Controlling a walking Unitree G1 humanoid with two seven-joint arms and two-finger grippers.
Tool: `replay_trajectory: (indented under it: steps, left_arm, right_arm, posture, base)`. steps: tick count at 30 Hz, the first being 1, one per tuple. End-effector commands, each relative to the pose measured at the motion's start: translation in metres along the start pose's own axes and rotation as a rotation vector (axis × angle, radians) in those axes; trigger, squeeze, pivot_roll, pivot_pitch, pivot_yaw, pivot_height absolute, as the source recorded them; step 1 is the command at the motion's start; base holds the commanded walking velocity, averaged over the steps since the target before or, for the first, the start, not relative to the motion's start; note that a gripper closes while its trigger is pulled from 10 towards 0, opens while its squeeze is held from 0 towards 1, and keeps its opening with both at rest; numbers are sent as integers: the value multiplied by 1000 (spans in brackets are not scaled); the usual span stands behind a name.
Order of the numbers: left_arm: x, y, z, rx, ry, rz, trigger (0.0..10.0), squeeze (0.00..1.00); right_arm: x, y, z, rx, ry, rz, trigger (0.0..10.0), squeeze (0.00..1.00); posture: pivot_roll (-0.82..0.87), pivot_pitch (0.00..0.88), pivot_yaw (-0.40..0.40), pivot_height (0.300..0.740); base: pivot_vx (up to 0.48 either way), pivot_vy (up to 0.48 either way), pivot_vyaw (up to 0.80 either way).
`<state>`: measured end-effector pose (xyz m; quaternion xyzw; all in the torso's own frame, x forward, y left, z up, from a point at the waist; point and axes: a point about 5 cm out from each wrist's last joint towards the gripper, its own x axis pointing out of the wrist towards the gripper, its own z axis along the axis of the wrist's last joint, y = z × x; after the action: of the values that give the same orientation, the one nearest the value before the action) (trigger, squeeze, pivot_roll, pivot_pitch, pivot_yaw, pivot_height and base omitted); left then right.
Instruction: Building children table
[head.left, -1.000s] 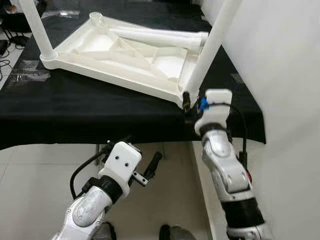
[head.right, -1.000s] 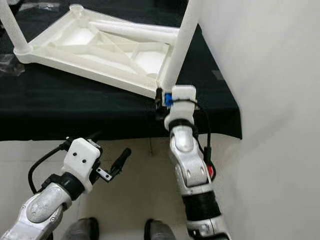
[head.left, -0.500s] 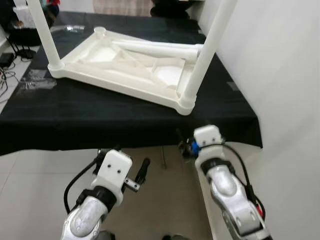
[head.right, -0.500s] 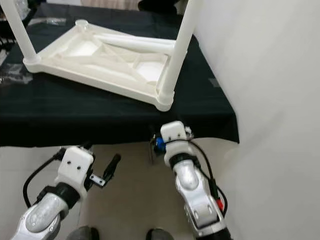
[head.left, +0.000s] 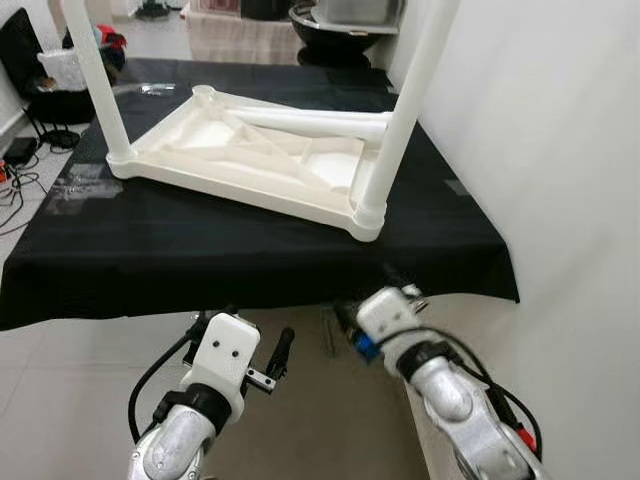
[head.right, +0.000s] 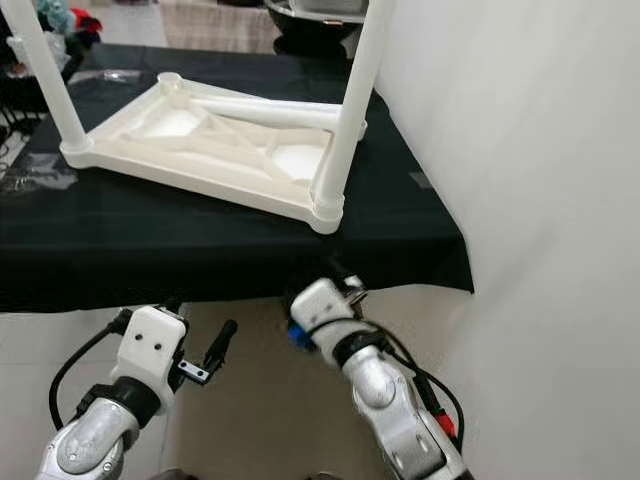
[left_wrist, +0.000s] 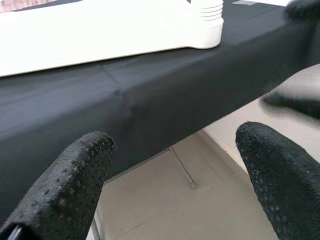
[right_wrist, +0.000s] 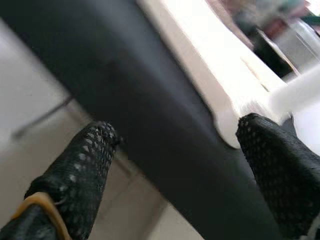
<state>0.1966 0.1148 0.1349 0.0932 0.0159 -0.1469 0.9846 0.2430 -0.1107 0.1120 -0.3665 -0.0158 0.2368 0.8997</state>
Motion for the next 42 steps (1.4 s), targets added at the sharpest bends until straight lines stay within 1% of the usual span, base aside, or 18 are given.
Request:
replay_trajectory:
  steps: [1,2,3,4,6,8,11,13,18,21,23,27,31,36,37,38,41,42]
  left_arm:
    - [1,-3,-2,-8,0,-8,10000,0]
    - [1,-3,-2,-8,0,-8,10000,0]
    - [2,-3,-2,-4,-5,-10,10000,0]
    - [2,-3,-2,-4,-5,-10,10000,0]
    - [2,-2,-1,-2,-13,-2,10000,0]
    - [1,-1,-2,-1,-14,0,10000,0]
    - [1,-1,-2,0,-16,-1,10000,0]
    - [1,-1,-2,4,-18,-9,10000,0]
    - [2,-2,-2,6,-21,-12,10000,0]
    - [2,-2,-2,2,-20,-9,10000,0]
    - [1,0,-5,-32,-4,14,10000,0]
    - [1,3,-6,-61,9,40,10000,0]
    - [0,4,-6,-67,10,46,10000,0]
    - [-2,3,-6,-75,12,46,10000,0]
    - [-1,2,-6,-78,11,44,10000,0]
    - [-1,0,-5,-81,9,42,10000,0]
    - [-1,-1,-4,-88,6,40,10000,0]
    - [-1,-3,-3,-90,4,38,10000,0]
  right_arm:
    - [-3,7,5,-148,-32,45,10000,0]
    - [-3,7,5,-148,-32,45,10000,0]
    - [-4,9,9,-208,-59,63,10000,0]
    - [-4,9,9,-208,-59,63,10000,0]
    - [-6,11,23,-266,-138,66,10000,0]
    - [-5,13,27,-290,-159,87,10000,0]
    - [-3,15,24,-265,-139,118,10000,0]
    - [-1,15,21,-225,-117,151,10000,0]
    - [-1,16,21,-221,-114,168,10000,0]
    - [-2,17,22,-227,-121,182,10000,0]
    - [-1,18,24,-225,-136,200,10000,0]
    - [-2,18,24,-226,-140,204,10000,0]
    - [-2,17,25,-228,-145,206,10000,0]
    - [-4,18,27,-205,-200,249,10000,0]
    - [-4,18,27,-174,-206,264,10000,0]
    - [-7,16,27,-187,-204,221,10000,0]
    - [-9,15,27,-225,-194,185,10000,0]
    - [-10,14,27,-276,-177,166,10000,0]
  posture:
    - [-2,58,-76,740]
    - [-2,58,-76,740]
    - [1,57,-81,740]
    - [1,57,-81,740]
    - [0,61,-78,740]
    - [0,64,-77,740]
    - [3,59,-78,740]
    - [6,64,-80,740]
    - [7,63,-81,740]
    - [9,64,-87,740]
    - [9,69,-89,740]
    - [8,73,-90,740]
    - [9,83,-96,740]
    - [6,92,-97,740]
    - [1,99,-98,740]
    - [-3,105,-105,740]
    - [-3,110,-111,740]
    - [-7,112,-111,740]
  base:
    - [0,0,0]
    - [0,0,0]
    - [0,0,0]
    - [0,0,0]
    - [0,0,0]
    - [0,0,0]
    - [0,0,0]
    - [0,0,0]
    - [0,0,0]
    - [0,0,0]
    - [0,0,0]
    - [0,0,0]
    - [0,0,0]
    - [0,0,0]
    - [0,0,0]
    - [0,0,0]
    - [0,0,0]
    - [0,0,0]
